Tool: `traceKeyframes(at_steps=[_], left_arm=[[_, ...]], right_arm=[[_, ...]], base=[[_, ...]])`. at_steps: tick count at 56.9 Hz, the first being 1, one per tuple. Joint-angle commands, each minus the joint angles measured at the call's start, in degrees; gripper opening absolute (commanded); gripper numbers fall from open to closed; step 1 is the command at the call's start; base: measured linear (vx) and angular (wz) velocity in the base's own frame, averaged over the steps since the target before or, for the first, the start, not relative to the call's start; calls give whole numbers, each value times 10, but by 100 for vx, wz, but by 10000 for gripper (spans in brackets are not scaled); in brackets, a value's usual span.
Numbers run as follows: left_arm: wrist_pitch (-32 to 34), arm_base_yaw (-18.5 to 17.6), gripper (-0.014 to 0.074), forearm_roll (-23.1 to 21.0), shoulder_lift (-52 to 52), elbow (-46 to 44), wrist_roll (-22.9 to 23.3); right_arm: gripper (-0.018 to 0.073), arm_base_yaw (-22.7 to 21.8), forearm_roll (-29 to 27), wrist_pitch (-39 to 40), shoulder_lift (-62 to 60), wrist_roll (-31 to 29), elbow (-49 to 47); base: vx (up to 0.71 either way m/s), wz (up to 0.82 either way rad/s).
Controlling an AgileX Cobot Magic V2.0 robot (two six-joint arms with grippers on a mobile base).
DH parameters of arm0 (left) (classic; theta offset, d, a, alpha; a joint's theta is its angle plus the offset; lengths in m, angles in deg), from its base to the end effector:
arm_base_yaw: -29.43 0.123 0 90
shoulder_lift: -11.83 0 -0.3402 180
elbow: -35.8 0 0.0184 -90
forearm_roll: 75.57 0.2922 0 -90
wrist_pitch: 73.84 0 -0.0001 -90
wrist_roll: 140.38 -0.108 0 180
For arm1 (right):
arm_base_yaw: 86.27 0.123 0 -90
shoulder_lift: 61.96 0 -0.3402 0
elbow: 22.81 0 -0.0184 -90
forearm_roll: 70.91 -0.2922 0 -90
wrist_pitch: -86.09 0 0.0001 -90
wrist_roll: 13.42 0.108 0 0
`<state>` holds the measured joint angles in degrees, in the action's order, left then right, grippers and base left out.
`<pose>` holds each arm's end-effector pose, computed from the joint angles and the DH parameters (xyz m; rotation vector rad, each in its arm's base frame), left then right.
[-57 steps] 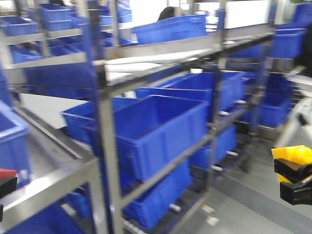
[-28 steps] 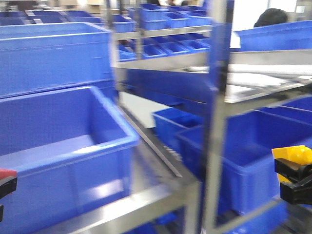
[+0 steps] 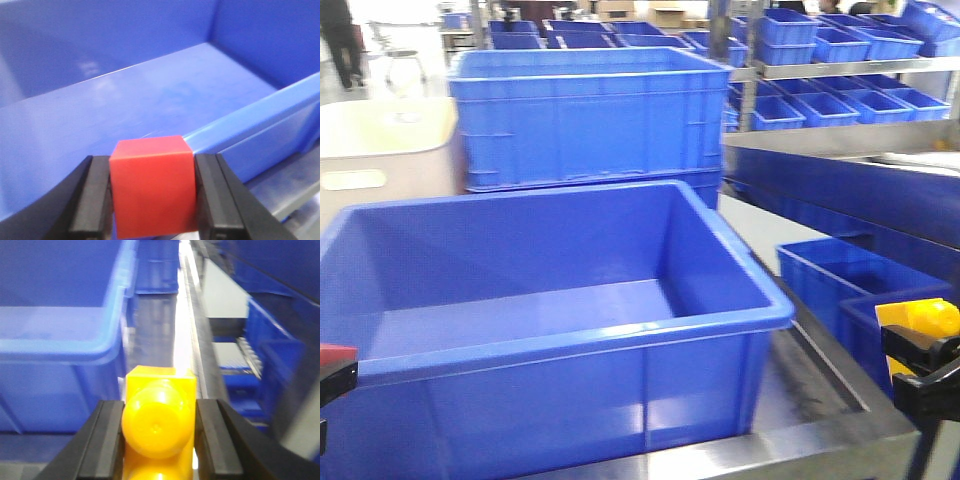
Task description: Pick red and yellow blocks into blue bin
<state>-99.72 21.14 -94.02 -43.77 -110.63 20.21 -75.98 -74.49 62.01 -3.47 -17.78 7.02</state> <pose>0.1932 -0.0433 0.3829 0.2796 1.9692 -0.2008 0.2096 0.0409 0.3988 -0.2113 1.9518 0.1304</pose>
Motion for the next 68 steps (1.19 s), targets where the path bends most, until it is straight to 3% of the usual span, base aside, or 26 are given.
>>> traceKeyframes(at_steps=[1, 68], left_arm=[[42, 0, 2, -3, 2, -17, 4], [42, 0, 2, -3, 2, -17, 4]], right_arm=[[-10, -2, 1, 48, -6, -7, -18], [-10, -2, 1, 48, -6, -7, -18]], base=[[2, 31], [1, 11]])
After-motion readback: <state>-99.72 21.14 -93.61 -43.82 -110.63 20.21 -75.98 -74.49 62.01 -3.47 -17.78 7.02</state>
